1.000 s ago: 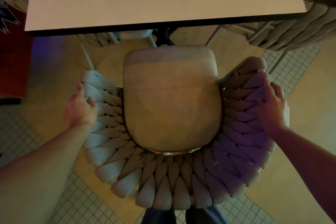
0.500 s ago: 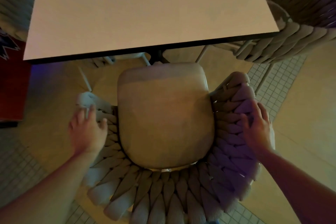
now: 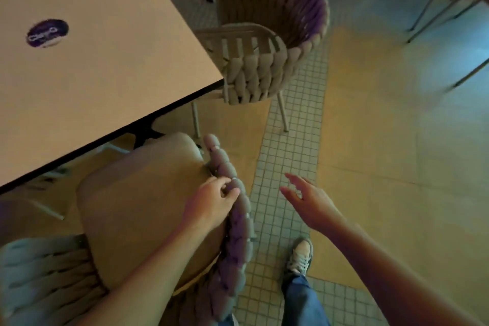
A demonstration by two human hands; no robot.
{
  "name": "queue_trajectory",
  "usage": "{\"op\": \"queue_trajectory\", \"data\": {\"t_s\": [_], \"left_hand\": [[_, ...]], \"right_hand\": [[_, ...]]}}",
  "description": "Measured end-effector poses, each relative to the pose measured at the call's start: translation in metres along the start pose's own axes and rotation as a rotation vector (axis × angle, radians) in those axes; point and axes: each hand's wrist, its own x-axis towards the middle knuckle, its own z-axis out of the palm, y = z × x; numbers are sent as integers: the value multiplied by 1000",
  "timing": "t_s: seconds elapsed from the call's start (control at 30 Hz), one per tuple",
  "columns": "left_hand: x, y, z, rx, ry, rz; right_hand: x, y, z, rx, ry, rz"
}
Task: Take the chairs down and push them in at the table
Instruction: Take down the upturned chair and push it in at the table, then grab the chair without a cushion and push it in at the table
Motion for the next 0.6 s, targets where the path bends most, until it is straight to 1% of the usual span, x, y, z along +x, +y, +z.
{"op": "queue_trajectory", "data": {"t_s": [0.1,0.3,0.5,0.6], "left_hand": [[21,83,22,28,-20,78],[59,201,69,110,-124,128],[117,276,98,112,-122,157],[161,309,101,106,-39,189]], "right_hand": [[-2,34,-62,-11,-3,-11],[6,106,-168,-32,46,28],[52,154,-240,-56,17,43],[96,171,-282,-126,-2,18]]}}
